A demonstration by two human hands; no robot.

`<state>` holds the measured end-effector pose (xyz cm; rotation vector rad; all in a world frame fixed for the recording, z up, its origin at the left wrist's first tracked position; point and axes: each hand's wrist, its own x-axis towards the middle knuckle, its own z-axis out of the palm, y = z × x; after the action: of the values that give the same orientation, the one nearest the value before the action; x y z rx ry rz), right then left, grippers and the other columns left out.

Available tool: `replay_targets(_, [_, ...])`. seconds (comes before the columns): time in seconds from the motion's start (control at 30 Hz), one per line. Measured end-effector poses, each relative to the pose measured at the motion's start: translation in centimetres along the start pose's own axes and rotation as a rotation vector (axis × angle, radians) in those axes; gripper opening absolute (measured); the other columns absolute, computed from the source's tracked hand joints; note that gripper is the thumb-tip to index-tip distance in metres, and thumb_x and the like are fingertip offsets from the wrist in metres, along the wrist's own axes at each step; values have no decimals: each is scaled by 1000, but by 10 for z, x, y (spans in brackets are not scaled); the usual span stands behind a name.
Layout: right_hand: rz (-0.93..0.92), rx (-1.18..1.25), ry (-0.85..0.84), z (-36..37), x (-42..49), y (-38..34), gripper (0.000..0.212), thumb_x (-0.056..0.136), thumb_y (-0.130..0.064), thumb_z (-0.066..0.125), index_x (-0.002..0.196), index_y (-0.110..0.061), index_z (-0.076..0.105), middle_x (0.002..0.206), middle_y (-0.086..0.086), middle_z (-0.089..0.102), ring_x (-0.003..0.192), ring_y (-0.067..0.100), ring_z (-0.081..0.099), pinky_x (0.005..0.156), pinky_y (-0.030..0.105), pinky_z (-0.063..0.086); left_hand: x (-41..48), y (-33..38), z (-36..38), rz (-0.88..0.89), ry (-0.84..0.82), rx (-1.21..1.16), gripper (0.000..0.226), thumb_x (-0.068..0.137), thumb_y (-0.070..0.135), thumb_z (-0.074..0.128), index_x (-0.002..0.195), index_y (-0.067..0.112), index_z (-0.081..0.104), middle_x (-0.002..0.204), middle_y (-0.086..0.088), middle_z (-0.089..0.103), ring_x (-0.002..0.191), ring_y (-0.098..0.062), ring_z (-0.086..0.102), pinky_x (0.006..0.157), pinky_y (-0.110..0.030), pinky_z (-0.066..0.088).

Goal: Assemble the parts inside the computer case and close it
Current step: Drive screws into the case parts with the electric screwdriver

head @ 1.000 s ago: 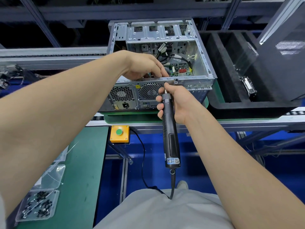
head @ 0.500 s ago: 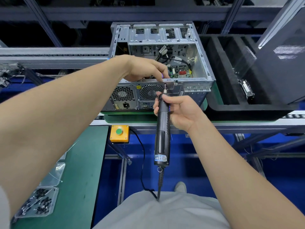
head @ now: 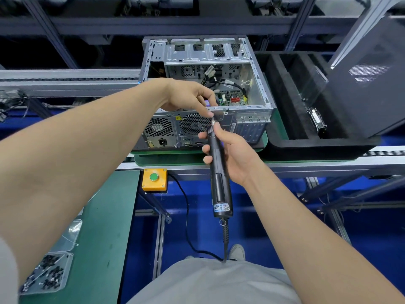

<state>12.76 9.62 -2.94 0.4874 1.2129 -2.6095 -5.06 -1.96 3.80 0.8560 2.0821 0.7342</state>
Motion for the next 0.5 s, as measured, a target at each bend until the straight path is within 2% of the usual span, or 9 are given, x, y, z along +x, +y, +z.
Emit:
replay_targets(0.1, [38, 49, -44, -1, -5, -1, 15, 94, -6, 63, 105, 4, 64, 101, 16, 56, 74, 20, 57, 68, 27, 50, -1, 2, 1, -8, -5, 31, 25, 91, 22, 75, 112, 11, 65, 102, -11, 58, 93, -21, 51, 96, -41, 42])
replay_targets(0.17, [60, 135, -65, -1, -7, -1, 20, 92, -4, 64, 110, 5, 62, 98, 14, 58, 80, 21, 61, 78, 27, 54, -2, 3, 1, -19, -6, 41, 23, 91, 25, 75, 110, 16, 66, 106, -12, 60, 96, -22, 53, 106, -47, 42])
replay_targets(0.27, [53, 234, -55, 3, -9, 3, 25, 97, -5, 66, 120, 5, 63, 100, 13, 68, 103, 30, 72, 100, 34, 57, -4, 3, 1, -25, -17, 21, 26, 90, 26, 76, 110, 14, 65, 109, -14, 61, 97, -23, 54, 111, -52, 38])
replay_targets(0.33, [32, 265, -84, 5, -12, 6, 25, 101, -7, 65, 122, 5, 60, 107, 19, 72, 114, 38, 71, 98, 47, 59, -4, 3, 2, -29, -22, 16, 27, 90, 26, 76, 110, 14, 65, 111, -19, 62, 98, -24, 54, 112, -54, 36])
replay_targets(0.4, [20, 239, -127, 4, -16, 9, 25, 105, -14, 61, 127, -5, 54, 121, 20, 71, 113, 38, 72, 88, 56, 60, -5, 4, 3, -22, -22, 13, 27, 89, 26, 76, 110, 13, 65, 111, -20, 63, 98, -23, 55, 112, -54, 36])
replay_targets(0.47, [30, 126, -106, 2, -18, 9, 29, 107, -24, 58, 133, -11, 50, 132, 12, 70, 100, 32, 76, 77, 54, 61, -6, 5, 4, -21, -15, 14, 26, 89, 26, 76, 109, 12, 65, 112, -21, 65, 98, -23, 57, 112, -55, 37])
replay_targets(0.5, [37, 64, -73, 1, -18, 8, 35, 108, -28, 57, 136, -8, 50, 135, 8, 70, 90, 27, 75, 69, 47, 62, -6, 6, 4, -25, -10, 17, 25, 89, 26, 76, 109, 13, 66, 116, -23, 65, 99, -23, 58, 112, -55, 38])
